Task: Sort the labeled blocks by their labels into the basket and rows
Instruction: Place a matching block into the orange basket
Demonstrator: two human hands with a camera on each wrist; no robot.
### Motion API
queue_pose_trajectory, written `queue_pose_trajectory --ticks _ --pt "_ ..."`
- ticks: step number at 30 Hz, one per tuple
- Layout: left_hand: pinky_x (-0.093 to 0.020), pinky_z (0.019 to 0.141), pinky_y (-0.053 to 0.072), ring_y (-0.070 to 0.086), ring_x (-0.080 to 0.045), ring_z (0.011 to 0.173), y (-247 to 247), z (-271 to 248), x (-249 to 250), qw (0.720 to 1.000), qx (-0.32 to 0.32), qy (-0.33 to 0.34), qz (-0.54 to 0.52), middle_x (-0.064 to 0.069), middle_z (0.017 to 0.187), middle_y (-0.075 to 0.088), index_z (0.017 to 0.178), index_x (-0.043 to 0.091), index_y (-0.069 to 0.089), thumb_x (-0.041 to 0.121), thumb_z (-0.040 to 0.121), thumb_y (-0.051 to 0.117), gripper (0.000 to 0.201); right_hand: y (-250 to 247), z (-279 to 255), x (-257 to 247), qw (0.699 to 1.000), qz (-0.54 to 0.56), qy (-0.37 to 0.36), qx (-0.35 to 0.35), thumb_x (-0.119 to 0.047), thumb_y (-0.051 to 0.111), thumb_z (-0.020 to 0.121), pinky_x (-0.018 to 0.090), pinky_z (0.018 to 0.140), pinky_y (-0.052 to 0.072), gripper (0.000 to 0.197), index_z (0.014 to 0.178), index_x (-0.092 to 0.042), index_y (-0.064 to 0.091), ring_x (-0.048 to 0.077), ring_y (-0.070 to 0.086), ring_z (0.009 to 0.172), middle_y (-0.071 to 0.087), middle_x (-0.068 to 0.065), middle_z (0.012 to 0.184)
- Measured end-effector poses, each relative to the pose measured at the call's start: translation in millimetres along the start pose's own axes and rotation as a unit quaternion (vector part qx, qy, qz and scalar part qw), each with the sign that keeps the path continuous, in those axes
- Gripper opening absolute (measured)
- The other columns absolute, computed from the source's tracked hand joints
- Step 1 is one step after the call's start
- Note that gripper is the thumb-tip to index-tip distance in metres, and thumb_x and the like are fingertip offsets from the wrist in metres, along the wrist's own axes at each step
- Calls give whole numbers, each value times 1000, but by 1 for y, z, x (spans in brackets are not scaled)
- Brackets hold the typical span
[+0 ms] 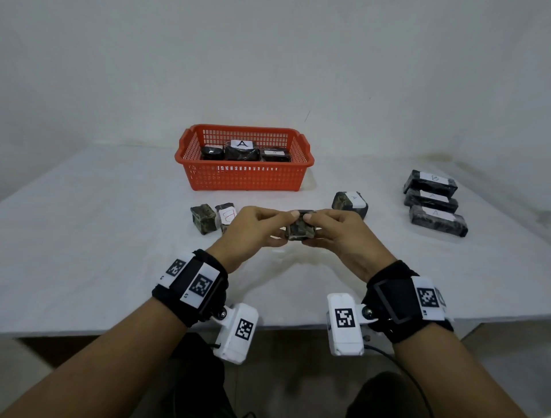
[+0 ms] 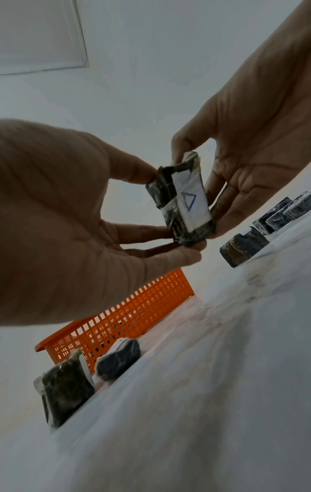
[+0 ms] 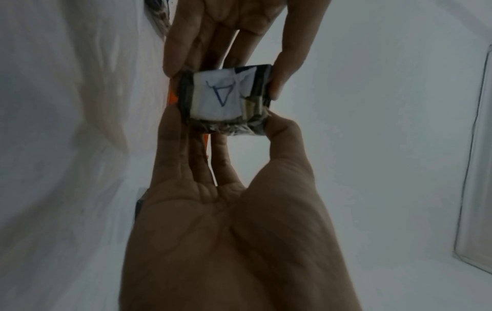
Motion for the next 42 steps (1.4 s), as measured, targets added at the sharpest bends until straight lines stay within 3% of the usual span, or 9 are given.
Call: queue_pose_trajectory --ticks 5,9,16,20,24,29,34,38,42 --pt "-34 88 64 77 -28 98 -6 2 2 999 38 7 4 -11 101 80 111 5 79 26 99 68 27 6 -1 1 1000 18 14 -19 -12 70 95 43 102 57 17 106 0 74 38 72 110 76 23 110" --pt "-35 93 62 76 -22 101 -2 1 0 1000 -2 -6 -13 -8 108 80 116 10 79 38 96 69 35 2 1 0 1000 6 1 -1 -8 68 95 44 100 58 15 106 1 75 32 74 106 77 19 105" --pt "-41 97 61 75 -28 106 -4 1 0 1000 2 -5 -5 -9 108 80 117 7 78 26 98 69 28 6 -2 -4 1000 12 10 -17 -22 66 98 37 94 59 28 112 0 76 34 74 106 77 18 109" --pt "-41 97 61 75 -31 105 -3 0 0 999 -6 -17 -31 -10 109 80 113 7 79 31 98 67 31 6 -1 -7 1000 18 4 -10 -24 69 97 33 87 61 30 111 1 76 36 74 105 78 18 108" --pt "-43 94 62 75 -38 103 -8 2 -2 997 29 -30 -63 -18 107 79 111 1 76 25 104 59 30 10 -2 -8 998 33 10 -46 -32 63 100 39 98 56 37 121 -4 73 33 72 112 76 17 116" --pt "-43 94 62 73 -41 108 -5 2 -2 982 -3 -82 -170 -26 117 74 125 -2 67 31 106 49 42 5 2 -9 998 10 -16 -59 -13 83 82 41 97 58 45 125 -10 69 31 72 113 73 12 123" --pt "-44 94 61 74 -40 107 0 1 0 977 -44 -112 -175 -24 117 74 126 3 68 41 108 42 49 0 8 -19 998 -48 -32 -9 -7 72 93 36 91 61 25 118 -9 72 27 76 99 78 15 110" --pt "-43 88 63 77 -32 100 -17 11 4 993 29 -56 -100 -16 118 75 122 13 70 41 108 47 39 -5 17 -21 999 -53 -5 14 -5 64 98 35 85 63 23 119 -3 72 24 75 84 78 20 103" --pt "-35 75 66 80 -27 88 -36 23 13 994 96 -2 -49 -13 107 78 118 4 68 29 100 67 31 -3 30 -26 998 -56 17 31 -4 67 96 34 73 65 21 116 0 70 28 75 74 77 24 102"
Point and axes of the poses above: each hand's wrist, its own z-axis towards the middle knuckle, its own y-axis out of the palm, x = y × z, the point moved 7 cm from there along z, towards the middle knuckle
